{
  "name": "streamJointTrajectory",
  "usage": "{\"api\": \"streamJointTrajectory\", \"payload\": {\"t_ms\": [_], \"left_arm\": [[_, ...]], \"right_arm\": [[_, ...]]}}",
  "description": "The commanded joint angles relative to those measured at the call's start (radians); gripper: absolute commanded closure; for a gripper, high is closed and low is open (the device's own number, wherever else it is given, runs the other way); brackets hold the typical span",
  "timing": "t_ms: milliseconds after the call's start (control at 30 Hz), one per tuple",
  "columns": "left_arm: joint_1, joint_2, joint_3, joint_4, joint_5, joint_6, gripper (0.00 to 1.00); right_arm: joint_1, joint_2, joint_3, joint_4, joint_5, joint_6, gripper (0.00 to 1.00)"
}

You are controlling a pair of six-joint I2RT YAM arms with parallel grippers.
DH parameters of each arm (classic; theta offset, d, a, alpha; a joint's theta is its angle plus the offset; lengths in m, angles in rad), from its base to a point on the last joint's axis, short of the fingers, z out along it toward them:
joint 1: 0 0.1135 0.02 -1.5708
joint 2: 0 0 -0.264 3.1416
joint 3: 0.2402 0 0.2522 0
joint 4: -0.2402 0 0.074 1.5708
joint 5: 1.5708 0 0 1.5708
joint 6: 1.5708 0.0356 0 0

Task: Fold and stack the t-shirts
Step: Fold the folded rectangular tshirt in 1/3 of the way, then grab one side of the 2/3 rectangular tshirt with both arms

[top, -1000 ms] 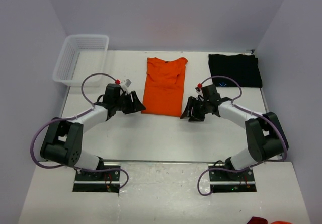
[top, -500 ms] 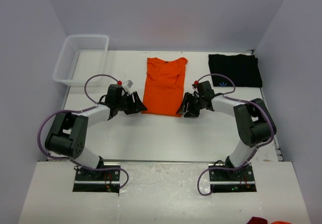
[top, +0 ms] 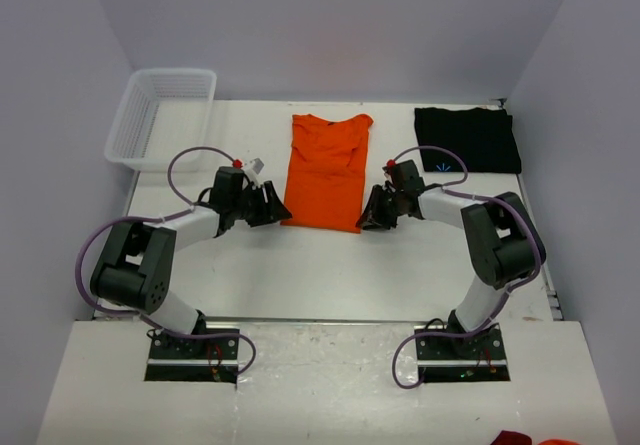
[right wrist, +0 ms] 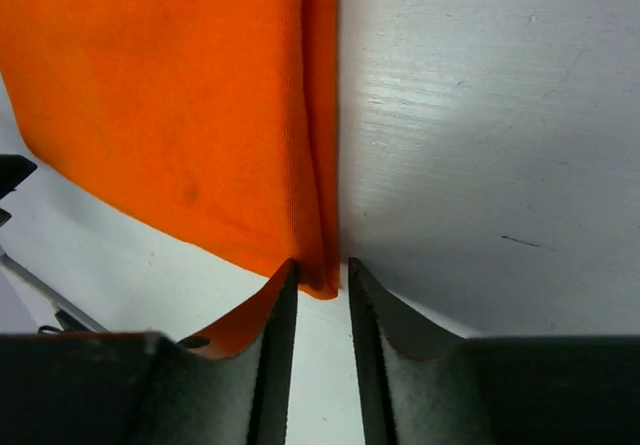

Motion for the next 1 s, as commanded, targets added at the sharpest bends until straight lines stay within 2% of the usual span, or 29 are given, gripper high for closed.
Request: {"api": "streamJointTrajectory", "payload": {"t_ms": [0,100,400,500,533,967], "left_arm": [[0.006,0.007,0.037,0.016,-0.014,0.017,0.43],[0.006,0.019,0.039,0.015,-0.014,0.022,0.43],[0.006,0.025,0.031,0.021,-0.010,0.025,0.43],[0.006,0.026,0.034,0.018,-0.011,0.025,0.43],[0.006,0.028,0.034,0.018,-0.010,0.026,0.43],[0.006,0.097,0.031,0.041,-0.020,0.045,0.43]], "right_arm": [[0.007,0.022,-0.015,0.002,0.054,0.005,0.73],[0.008,0.039,-0.008,0.010,0.046,0.010,0.80],[0.020,0.043,0.004,0.007,0.043,0.019,0.82],[0.024,0.039,-0.004,0.007,0.048,0.022,0.92],[0.025,0.036,-0.008,0.007,0.049,0.027,0.99],[0.027,0.034,0.013,-0.024,0.063,0.011,1.00]]}}
